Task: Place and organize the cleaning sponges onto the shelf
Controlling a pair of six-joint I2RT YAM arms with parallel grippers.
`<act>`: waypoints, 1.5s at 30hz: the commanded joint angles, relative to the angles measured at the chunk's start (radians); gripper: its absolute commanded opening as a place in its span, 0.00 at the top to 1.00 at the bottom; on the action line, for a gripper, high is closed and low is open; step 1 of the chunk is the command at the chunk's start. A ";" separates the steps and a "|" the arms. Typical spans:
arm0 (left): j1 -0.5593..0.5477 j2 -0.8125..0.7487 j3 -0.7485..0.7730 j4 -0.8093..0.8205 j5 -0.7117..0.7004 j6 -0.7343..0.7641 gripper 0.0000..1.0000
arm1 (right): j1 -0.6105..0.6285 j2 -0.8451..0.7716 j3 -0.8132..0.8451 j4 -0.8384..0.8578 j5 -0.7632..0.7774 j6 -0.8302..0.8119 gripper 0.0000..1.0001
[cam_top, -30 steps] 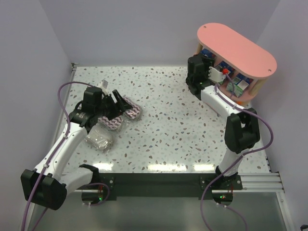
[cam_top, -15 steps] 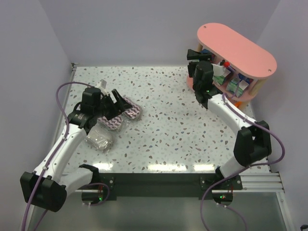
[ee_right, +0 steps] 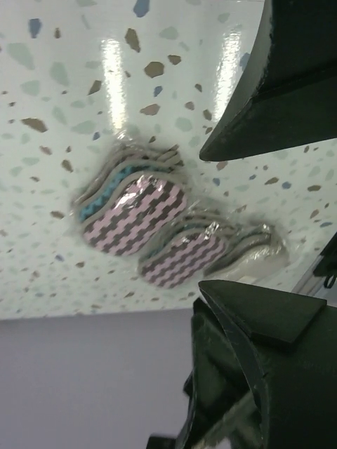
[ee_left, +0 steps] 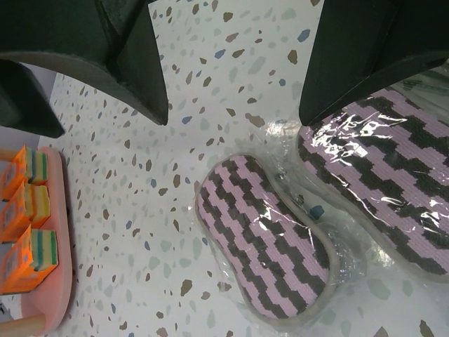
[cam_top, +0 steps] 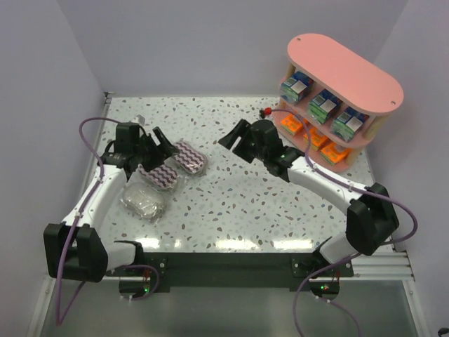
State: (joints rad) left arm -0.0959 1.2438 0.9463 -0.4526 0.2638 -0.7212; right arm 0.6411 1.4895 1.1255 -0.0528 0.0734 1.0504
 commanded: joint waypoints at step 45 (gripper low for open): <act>0.051 -0.251 -0.064 -0.058 0.069 0.032 0.21 | 0.085 0.106 -0.033 0.183 -0.077 0.226 1.00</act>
State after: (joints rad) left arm -0.0525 1.0050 0.8520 -0.5175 0.3054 -0.7128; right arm 0.7425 1.7489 1.0977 0.1112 0.0044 1.2602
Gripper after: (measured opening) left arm 0.793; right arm 0.026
